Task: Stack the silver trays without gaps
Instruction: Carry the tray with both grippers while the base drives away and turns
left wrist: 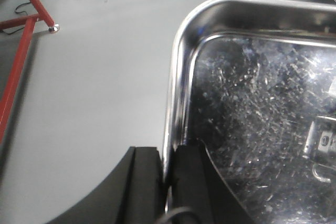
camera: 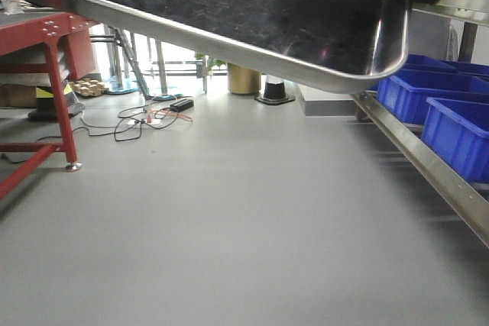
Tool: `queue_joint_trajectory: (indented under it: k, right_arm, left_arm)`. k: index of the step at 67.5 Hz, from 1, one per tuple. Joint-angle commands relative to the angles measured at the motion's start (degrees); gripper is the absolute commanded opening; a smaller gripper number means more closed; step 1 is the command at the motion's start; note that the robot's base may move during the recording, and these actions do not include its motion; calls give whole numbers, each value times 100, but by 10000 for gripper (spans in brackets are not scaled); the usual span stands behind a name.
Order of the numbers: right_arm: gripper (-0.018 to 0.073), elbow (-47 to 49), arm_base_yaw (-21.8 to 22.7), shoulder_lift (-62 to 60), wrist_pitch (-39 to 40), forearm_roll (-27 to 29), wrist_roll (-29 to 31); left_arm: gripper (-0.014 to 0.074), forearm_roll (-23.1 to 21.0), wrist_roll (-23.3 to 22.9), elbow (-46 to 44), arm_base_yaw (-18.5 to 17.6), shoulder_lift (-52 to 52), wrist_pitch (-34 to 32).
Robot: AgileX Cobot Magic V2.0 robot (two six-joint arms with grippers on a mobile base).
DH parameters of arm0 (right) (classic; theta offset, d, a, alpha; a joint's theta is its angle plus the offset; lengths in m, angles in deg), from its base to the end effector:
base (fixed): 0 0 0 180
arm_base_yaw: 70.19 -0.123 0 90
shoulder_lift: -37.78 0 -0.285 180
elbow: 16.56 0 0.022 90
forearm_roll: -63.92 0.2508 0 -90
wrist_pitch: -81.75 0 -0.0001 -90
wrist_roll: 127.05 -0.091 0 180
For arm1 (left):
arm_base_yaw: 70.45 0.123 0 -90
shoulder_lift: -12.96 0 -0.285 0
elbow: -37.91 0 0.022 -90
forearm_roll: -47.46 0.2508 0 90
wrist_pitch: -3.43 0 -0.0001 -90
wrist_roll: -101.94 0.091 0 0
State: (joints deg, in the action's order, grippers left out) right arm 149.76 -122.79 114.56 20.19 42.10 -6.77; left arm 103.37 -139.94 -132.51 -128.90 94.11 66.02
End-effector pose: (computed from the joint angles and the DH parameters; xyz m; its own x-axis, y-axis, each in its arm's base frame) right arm 0.1624 0.1634 0.3458 -0.8379 0.0770 -0.5403 -0.0312 0.9816 0.1883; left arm 0.1870 -0.1767 0.3776 -0.4927 0.2011 -0.8466 0.1031 0.9796 0.1727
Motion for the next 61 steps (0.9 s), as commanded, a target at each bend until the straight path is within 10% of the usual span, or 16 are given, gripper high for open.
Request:
queue_joint_trajectory:
  k: [1,61]
  right_arm:
    - [-19,29,-11,-39,-225,-78,163]
    - [-19,29,-11,-39,-225,-78,163]
  left_arm:
    - [-10,490,3,-3,-1,-45,187]
    - [-10,490,3,-3,-1,-45,85]
